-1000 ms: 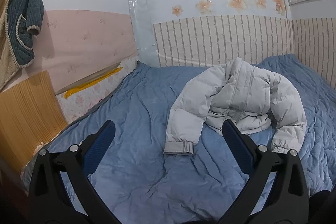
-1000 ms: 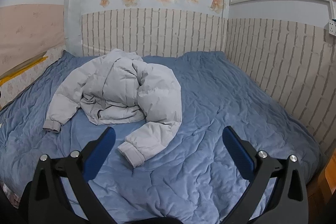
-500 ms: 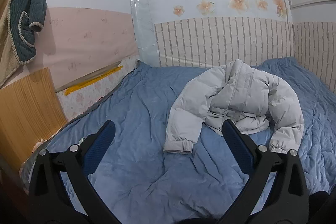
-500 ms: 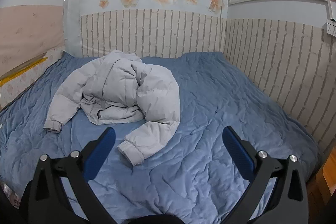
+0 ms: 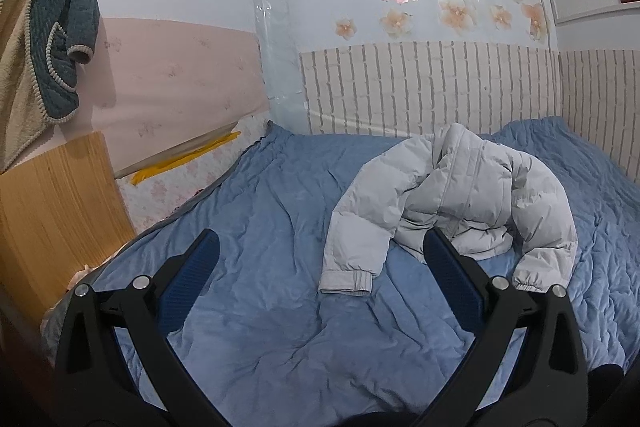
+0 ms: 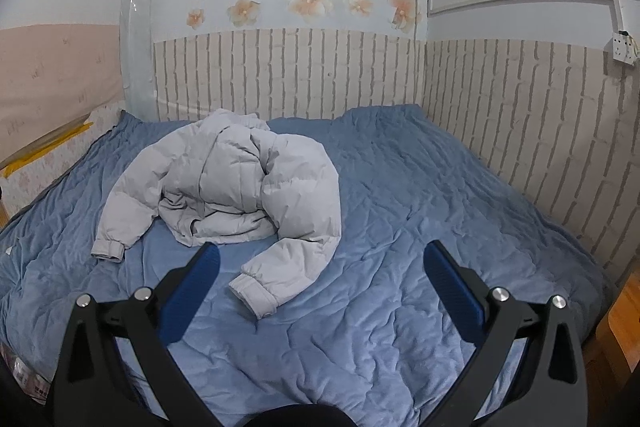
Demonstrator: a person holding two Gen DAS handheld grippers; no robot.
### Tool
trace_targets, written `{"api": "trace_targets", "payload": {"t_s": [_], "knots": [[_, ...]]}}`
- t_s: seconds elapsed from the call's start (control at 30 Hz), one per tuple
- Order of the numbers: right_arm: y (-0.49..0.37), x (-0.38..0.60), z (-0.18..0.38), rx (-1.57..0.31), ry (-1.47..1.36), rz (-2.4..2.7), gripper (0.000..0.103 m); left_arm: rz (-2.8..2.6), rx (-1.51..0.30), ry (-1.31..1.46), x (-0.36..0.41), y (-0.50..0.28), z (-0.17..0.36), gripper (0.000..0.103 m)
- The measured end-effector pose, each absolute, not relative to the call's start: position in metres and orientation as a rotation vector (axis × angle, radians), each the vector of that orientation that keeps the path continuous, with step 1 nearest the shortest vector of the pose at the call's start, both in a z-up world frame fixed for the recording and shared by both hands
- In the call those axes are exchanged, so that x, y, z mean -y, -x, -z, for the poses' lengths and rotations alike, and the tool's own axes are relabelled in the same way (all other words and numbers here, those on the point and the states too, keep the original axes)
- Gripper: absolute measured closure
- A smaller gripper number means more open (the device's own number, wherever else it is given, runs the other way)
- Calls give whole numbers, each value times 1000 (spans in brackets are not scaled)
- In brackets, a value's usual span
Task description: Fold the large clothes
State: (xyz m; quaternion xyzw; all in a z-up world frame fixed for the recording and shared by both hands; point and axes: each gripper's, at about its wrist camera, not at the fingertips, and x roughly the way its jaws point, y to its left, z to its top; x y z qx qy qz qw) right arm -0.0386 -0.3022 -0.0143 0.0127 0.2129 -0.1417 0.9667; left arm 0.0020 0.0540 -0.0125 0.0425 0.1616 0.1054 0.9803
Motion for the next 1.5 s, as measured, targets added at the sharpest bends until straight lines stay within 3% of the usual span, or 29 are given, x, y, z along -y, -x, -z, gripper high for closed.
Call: {"api": "trace_targets", "payload": {"t_s": [0.83,1.07,1.5], "knots": [[49,311,8,-425,-26,309,1,-222,-335,-96,-67,-3,12,3],[0,326,20,-460,-26,315,1,-234,-320,-225,-64,-67,30,3],[-172,379,89,-556,-17,315,1,-218,-541,-125,-111,-259,97,3]]}}
